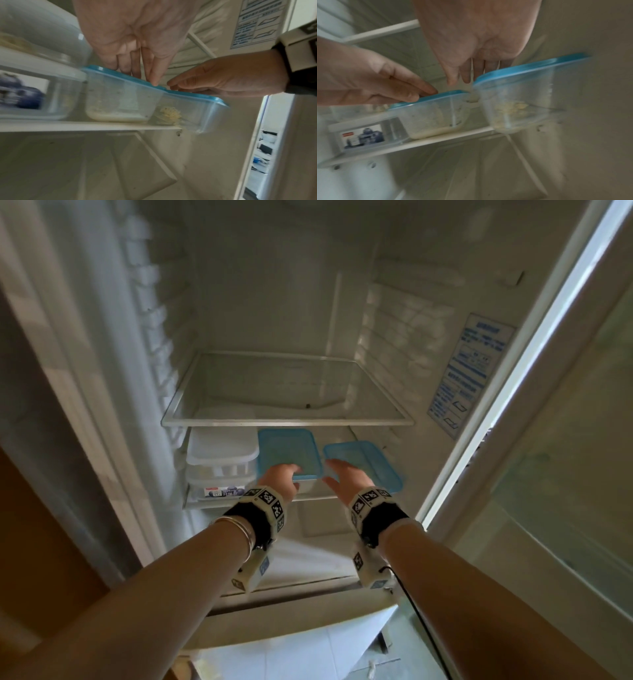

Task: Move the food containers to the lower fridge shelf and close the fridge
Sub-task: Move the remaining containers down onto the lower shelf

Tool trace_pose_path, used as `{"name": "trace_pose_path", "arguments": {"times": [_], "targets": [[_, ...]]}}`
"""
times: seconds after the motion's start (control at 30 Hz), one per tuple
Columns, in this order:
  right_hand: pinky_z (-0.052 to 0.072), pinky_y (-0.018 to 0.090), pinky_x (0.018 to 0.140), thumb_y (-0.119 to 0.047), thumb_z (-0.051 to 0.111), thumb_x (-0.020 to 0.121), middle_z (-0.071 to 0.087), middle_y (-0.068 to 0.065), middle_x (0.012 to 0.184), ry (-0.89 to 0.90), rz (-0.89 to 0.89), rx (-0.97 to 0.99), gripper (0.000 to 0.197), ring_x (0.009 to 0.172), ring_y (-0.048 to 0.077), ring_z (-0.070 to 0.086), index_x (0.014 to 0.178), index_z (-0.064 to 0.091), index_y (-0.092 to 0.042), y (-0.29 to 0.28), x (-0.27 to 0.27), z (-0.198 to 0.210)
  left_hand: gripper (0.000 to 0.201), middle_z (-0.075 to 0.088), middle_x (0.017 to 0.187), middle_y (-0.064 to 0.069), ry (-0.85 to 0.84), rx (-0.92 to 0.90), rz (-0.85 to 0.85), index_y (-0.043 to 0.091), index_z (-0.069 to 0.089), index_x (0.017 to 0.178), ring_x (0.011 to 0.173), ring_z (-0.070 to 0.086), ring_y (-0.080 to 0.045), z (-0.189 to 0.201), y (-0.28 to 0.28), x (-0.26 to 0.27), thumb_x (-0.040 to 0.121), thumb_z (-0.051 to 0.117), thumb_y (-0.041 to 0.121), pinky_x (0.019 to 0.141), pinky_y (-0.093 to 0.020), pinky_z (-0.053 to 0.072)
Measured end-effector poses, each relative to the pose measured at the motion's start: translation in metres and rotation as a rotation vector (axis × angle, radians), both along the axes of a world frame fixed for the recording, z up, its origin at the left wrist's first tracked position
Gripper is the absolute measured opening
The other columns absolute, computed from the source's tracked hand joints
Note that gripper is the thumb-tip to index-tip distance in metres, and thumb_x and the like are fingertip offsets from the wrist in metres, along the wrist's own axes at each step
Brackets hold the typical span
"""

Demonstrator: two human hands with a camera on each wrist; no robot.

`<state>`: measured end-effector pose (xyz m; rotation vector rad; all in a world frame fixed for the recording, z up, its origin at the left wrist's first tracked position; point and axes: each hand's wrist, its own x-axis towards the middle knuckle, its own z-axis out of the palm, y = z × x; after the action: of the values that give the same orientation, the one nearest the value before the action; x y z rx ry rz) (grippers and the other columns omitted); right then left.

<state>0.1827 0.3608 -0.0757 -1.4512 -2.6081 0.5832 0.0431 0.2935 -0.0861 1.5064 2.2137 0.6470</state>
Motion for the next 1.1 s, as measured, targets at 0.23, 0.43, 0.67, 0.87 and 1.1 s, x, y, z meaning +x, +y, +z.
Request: {"name": "trace_pose_path", "arguments": {"times": [0.23,0.43,0.67,0.87,1.1], "targets": [[0.025,0.033,0.116,-0.032,0.043,0.097,0.038,0.004,0.151,-0.028,-0.157,0.034,0.049,0.138,0.018,0.038,0.144,0.037,-0.016,0.002,0.050,-0.011,0.054,0.049,0.144,-0.006,-0.035,-0.001,-0.177,0.013,0.047,0.138,0.134,0.045,-0.021,0.000,0.015,0.051,0.087,0.062,0.023,0.113,-0.029,0.033],[0.019,0.038,0.119,-0.036,0.051,0.093,0.030,-0.003,0.155,0.014,-0.189,0.003,0.056,0.142,0.014,0.031,0.145,0.035,-0.022,-0.002,0.070,-0.020,0.061,0.046,0.145,-0.007,-0.034,0.005,-0.203,0.012,0.045,0.139,0.134,0.044,-0.023,-0.007,0.029,0.074,0.083,0.067,0.026,0.113,-0.029,0.032],[0.014,0.031,0.121,-0.037,0.057,0.090,0.022,0.001,0.158,-0.067,-0.129,-0.084,0.069,0.145,0.019,0.023,0.149,0.024,-0.020,0.013,0.057,-0.007,0.053,0.047,0.144,-0.006,0.016,0.025,-0.166,0.011,0.049,0.134,0.134,0.042,-0.022,-0.004,0.037,0.065,0.086,0.063,0.030,0.112,-0.028,0.030],[0.006,0.031,0.121,-0.031,0.052,0.094,0.020,0.000,0.159,-0.060,-0.116,-0.067,0.061,0.146,0.018,0.018,0.149,0.026,-0.022,0.024,0.045,-0.008,0.052,0.049,0.143,-0.005,-0.010,0.059,-0.087,0.011,0.053,0.130,0.132,0.045,-0.021,-0.008,0.045,0.046,0.083,0.068,0.027,0.113,-0.027,0.031],[0.007,0.031,0.122,-0.031,0.053,0.093,0.021,0.000,0.158,-0.040,-0.130,-0.098,0.061,0.147,0.018,0.017,0.148,0.027,-0.026,0.039,0.033,-0.005,0.050,0.050,0.143,-0.002,-0.133,0.044,-0.026,0.014,0.057,0.128,0.132,0.048,-0.020,-0.011,0.058,0.029,0.080,0.072,0.020,0.115,-0.027,0.032]]}}
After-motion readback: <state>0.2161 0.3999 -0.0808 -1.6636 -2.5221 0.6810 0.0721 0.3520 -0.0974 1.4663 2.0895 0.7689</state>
